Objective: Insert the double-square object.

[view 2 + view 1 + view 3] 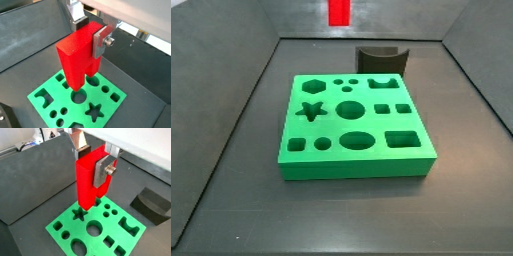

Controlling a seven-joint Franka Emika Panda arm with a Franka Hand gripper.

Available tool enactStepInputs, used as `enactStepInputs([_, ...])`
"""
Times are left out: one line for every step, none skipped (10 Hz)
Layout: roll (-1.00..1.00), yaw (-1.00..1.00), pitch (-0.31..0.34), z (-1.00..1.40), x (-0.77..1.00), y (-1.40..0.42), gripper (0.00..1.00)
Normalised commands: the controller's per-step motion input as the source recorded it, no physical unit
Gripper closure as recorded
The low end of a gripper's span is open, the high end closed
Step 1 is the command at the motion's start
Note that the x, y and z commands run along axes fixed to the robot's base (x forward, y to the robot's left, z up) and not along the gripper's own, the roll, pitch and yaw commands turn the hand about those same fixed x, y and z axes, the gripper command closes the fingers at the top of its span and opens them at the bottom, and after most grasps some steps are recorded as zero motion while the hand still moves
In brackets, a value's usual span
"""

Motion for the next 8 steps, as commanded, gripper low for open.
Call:
enactStepInputs([0.00,-0.30,-0.009,-0.72,0.93,0.00,1.00])
enactStepInputs([0.00,-0.33,-0.010,-0.72,0.91,0.00,1.00])
enactStepInputs([0.00,-0.33,-0.009,-0.72,0.90,0.00,1.00])
enactStepInputs([0.00,-0.34,-0.006,-0.71,0.89,0.00,1.00])
enactStepInputs([0.00,-0.32,-0.003,-0.70,0.91,0.00,1.00])
enactStepInputs([0.00,-0.32,-0.003,-0.70,0.91,0.00,1.00])
enactStepInputs([0.00,-0.31,-0.003,-0.69,0.92,0.00,1.00])
enactStepInputs([0.00,-0.35,0.000,-0.63,0.88,0.00,1.00])
